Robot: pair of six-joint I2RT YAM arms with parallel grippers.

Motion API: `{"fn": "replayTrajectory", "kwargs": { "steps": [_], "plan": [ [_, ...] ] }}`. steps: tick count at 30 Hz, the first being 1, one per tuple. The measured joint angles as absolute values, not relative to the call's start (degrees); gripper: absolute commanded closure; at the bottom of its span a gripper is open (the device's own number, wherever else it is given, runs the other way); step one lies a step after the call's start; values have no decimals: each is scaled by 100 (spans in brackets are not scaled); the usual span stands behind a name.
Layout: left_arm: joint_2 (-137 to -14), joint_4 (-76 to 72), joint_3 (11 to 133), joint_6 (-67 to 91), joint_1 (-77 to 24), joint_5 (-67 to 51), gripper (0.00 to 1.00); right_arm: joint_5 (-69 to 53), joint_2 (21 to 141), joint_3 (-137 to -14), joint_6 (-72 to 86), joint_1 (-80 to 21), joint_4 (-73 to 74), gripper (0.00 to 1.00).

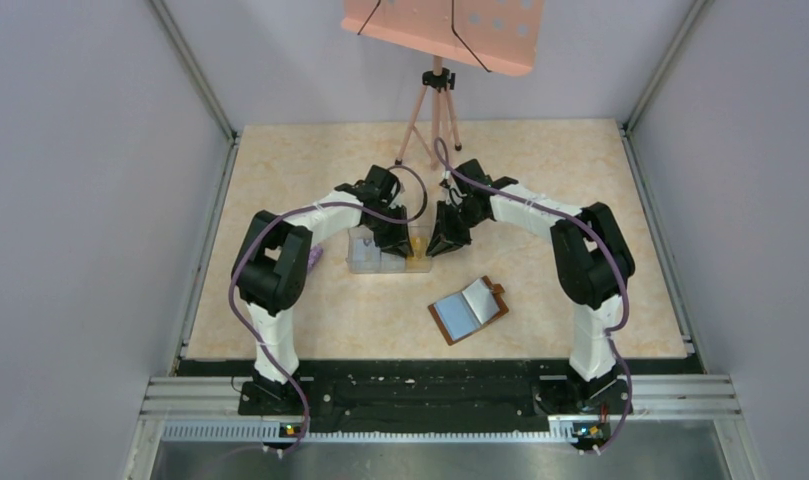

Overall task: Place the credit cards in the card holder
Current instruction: Pick up the credit card from the storage box.

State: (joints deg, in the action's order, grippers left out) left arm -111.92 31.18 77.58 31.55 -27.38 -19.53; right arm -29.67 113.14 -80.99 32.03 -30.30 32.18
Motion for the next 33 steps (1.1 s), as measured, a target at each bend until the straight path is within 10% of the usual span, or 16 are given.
{"fn": "replayTrajectory", "kwargs": {
  "steps": [7,33],
  "plan": [
    [-11192,3157,7745,3105,-2718,-1900,92,-2965,11310,-8099,3205,-3017,3240,100],
    [-11201,3828,8320,2867,-3120,-1308,85,-2967,11297,-8099,3170,-2995,3308,100]
  ]
}}
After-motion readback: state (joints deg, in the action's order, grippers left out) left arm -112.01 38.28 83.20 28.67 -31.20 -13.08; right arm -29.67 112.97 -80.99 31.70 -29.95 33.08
